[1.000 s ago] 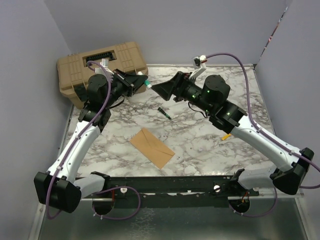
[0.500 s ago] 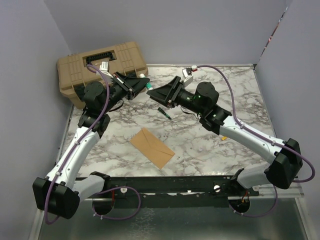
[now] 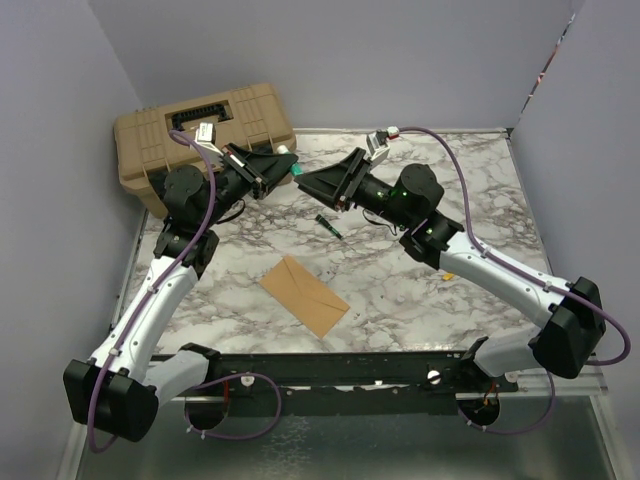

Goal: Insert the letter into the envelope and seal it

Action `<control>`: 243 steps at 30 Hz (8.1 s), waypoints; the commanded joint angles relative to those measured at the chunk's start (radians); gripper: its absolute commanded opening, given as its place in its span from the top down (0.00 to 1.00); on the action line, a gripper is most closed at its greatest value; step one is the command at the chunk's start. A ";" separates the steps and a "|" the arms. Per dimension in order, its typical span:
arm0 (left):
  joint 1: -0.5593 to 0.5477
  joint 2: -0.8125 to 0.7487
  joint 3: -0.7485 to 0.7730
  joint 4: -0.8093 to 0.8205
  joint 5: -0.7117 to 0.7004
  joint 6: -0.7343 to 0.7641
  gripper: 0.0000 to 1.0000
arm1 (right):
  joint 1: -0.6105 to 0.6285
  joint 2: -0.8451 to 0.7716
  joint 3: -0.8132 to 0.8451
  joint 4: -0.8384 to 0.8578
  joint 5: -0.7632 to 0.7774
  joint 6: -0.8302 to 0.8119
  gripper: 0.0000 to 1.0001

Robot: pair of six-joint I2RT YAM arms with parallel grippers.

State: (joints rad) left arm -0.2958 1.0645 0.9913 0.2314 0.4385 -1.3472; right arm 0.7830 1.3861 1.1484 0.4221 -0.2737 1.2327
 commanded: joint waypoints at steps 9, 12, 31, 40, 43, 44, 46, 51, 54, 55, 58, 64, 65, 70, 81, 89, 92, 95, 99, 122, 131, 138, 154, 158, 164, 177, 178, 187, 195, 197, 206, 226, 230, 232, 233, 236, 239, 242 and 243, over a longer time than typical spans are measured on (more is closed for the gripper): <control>0.001 -0.023 -0.022 0.029 0.051 -0.023 1.00 | -0.020 0.027 0.018 -0.019 0.037 -0.068 0.55; 0.001 -0.027 -0.031 0.030 0.044 -0.030 1.00 | -0.023 0.046 0.051 -0.048 0.010 -0.100 0.61; 0.001 0.044 0.077 -0.255 -0.016 -0.054 1.00 | -0.018 0.170 0.406 -0.672 0.222 -1.301 0.99; 0.001 0.079 0.148 -0.313 -0.063 0.002 1.00 | -0.022 0.176 0.507 -0.730 0.244 -1.275 0.64; 0.001 0.081 0.160 -0.313 -0.072 0.061 1.00 | -0.032 0.145 0.597 -0.802 0.073 -1.045 0.35; 0.001 0.081 0.162 -0.313 -0.071 0.081 1.00 | -0.034 0.128 0.596 -0.788 0.032 -0.978 0.30; 0.001 0.079 0.164 -0.312 -0.067 0.112 1.00 | -0.038 0.081 0.555 -0.728 -0.004 -0.830 0.18; 0.001 0.066 0.178 -0.289 -0.029 0.153 1.00 | -0.051 0.017 0.392 -0.609 -0.005 -0.427 0.15; 0.001 0.058 0.174 -0.199 0.053 0.181 1.00 | -0.052 -0.011 0.266 -0.478 -0.023 -0.307 0.17; 0.001 0.052 0.169 -0.192 0.065 0.185 1.00 | -0.057 -0.014 0.241 -0.460 -0.027 -0.290 0.18; 0.001 0.030 0.144 -0.154 0.092 0.180 1.00 | -0.077 -0.027 0.168 -0.343 -0.089 -0.252 0.22; 0.001 0.025 0.074 -0.005 0.161 0.078 1.00 | -0.089 -0.007 0.105 -0.104 -0.218 -0.163 0.51; 0.001 0.027 0.064 0.009 0.171 0.069 1.00 | -0.094 -0.001 0.099 -0.073 -0.234 -0.146 0.56; 0.001 0.034 0.047 0.035 0.192 0.053 1.00 | -0.111 0.010 0.061 0.059 -0.280 -0.067 0.57; 0.000 0.035 0.056 0.024 0.163 0.052 1.00 | -0.112 0.019 0.019 0.214 -0.372 -0.049 0.83; 0.004 0.050 0.066 -0.054 0.122 0.098 1.00 | -0.111 0.012 0.004 0.182 -0.386 -0.059 0.75; 0.004 0.049 0.060 -0.050 0.124 0.090 1.00 | -0.111 0.009 0.010 0.148 -0.363 -0.073 0.48; 0.005 0.047 0.056 -0.044 0.127 0.080 1.00 | -0.112 0.022 0.038 0.082 -0.338 -0.092 0.41; 0.004 0.045 0.058 -0.043 0.124 0.081 1.00 | -0.111 0.033 0.054 0.014 -0.320 -0.096 0.39; 0.004 0.063 0.070 -0.034 0.143 0.057 1.00 | -0.112 0.102 0.069 0.058 -0.309 -0.016 0.46; 0.004 0.065 0.063 -0.027 0.147 0.049 1.00 | -0.111 0.114 0.102 0.038 -0.293 -0.099 0.83; 0.004 0.076 0.074 -0.043 0.130 0.052 1.00 | -0.112 0.161 0.236 -0.218 -0.257 -0.374 0.99; 0.004 0.117 0.161 -0.415 -0.049 0.054 1.00 | 0.131 0.319 0.449 -0.574 0.723 -1.306 0.99; 0.004 0.121 0.189 -0.421 -0.055 0.118 1.00 | 0.139 0.286 0.422 -0.542 0.621 -1.201 0.99; 0.005 0.076 0.149 -0.374 -0.086 0.293 0.88 | 0.139 0.145 0.277 -0.353 0.435 -0.951 0.99; 0.004 -0.013 -0.070 -0.065 0.000 0.385 0.49 | 0.139 0.028 0.091 -0.093 0.350 -0.757 0.99; 0.004 -0.014 -0.084 -0.032 0.013 0.371 0.47 | 0.139 0.029 0.093 -0.098 0.338 -0.760 0.99; 0.002 -0.028 -0.137 0.084 0.050 0.263 0.48 | 0.139 0.027 0.057 -0.056 0.301 -0.732 0.99; -0.003 -0.056 -0.197 0.186 0.068 0.221 0.80 | 0.139 0.046 0.051 -0.037 0.223 -0.712 0.99; -0.005 -0.069 -0.210 0.200 0.065 0.238 0.94 | 0.139 0.045 0.050 -0.036 0.207 -0.707 0.99; -0.005 -0.189 -0.195 0.142 -0.016 0.657 1.00 | 0.139 -0.035 0.007 -0.173 0.224 -0.704 0.36; -0.005 -0.325 -0.213 -0.045 0.059 1.157 1.00 | 0.077 -0.031 0.088 -1.268 0.673 -0.454 0.26; -0.005 -0.348 -0.255 -0.025 0.057 1.121 1.00 | -0.020 0.006 -0.001 -1.346 0.623 -0.392 0.22; -0.005 -0.352 -0.266 -0.024 0.057 1.102 1.00 | -0.048 0.007 -0.070 -1.340 0.616 -0.388 0.20; -0.005 -0.349 -0.268 -0.030 0.055 1.092 1.00 | -0.059 0.008 -0.102 -1.327 0.605 -0.391 0.20; -0.005 -0.344 -0.278 -0.033 0.066 1.063 1.00 | -0.080 0.012 -0.182 -1.283 0.568 -0.397 0.20; -0.008 -0.343 -0.292 -0.026 0.073 1.049 1.00 | -0.094 0.028 -0.231 -1.250 0.528 -0.398 0.24; -0.019 -0.344 -0.298 -0.026 0.070 1.048 1.00 | -0.098 0.049 -0.270 -1.212 0.497 -0.407 0.30; -0.023 -0.342 -0.300 -0.026 0.068 1.049 1.00 | -0.098 0.050 -0.281 -1.196 0.491 -0.413 0.36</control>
State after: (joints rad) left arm -0.3027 0.7246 0.7120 0.1860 0.4820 -0.2810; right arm 0.6918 1.4162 0.9047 -0.8257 0.2699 0.8150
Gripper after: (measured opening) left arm 0.201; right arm 0.711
